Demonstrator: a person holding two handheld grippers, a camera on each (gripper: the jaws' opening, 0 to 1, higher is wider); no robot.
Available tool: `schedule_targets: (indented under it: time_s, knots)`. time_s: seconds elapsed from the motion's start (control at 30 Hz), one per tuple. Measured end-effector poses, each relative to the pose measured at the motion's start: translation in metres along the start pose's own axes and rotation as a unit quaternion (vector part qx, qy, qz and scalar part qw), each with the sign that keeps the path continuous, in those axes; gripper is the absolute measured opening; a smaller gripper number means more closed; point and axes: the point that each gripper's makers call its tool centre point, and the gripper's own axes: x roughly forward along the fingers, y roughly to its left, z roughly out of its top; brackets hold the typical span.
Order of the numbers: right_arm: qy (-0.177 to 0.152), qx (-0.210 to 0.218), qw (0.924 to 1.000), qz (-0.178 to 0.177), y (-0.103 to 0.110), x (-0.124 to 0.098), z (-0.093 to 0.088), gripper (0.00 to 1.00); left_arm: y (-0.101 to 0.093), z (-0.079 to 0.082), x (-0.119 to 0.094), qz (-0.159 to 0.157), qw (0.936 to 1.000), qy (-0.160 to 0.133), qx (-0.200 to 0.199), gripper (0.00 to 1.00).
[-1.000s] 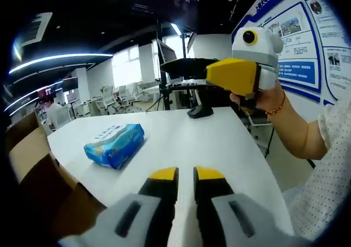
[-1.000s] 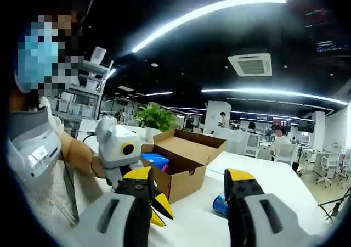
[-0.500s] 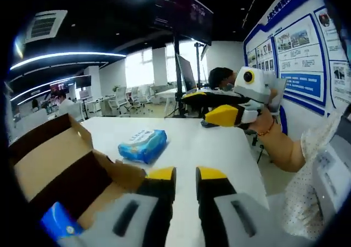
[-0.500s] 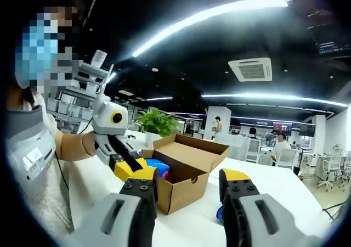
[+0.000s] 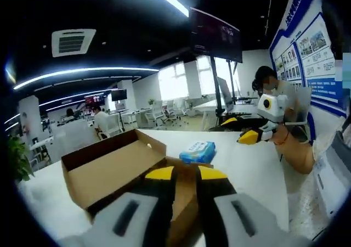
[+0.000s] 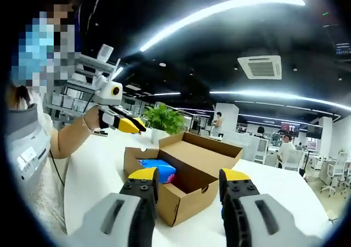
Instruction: Operate the shoe box by opening the lid, removing the specified soft item, and placing it in the target area until the item is outside and the box remains undamaged.
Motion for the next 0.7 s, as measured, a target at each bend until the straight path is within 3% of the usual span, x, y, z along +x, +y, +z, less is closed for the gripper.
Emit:
schedule_targets:
  time_s: [0.27, 0.47, 0.7]
  knots:
    - [0.012, -0.025, 0.9996, 0.009, 0.004, 0.029, 0.011, 0.45, 0.054, 0.008, -0.026, 0.051, 0.9986, 0.012, 0.01, 0.17]
    - [0.019, -0.025, 0.9994, 0.012, -0.001, 0.053, 0.017, 0.45, 0.079, 0.014, -0.036, 0.057, 0.9983, 0.014, 0.001, 0.18]
    - [0.05, -0.022, 0.9979, 0.035, 0.007, 0.087, 0.015, 0.45, 0.096, 0.005, -0.03, 0.048, 0.998, 0.04, -0.006, 0.18]
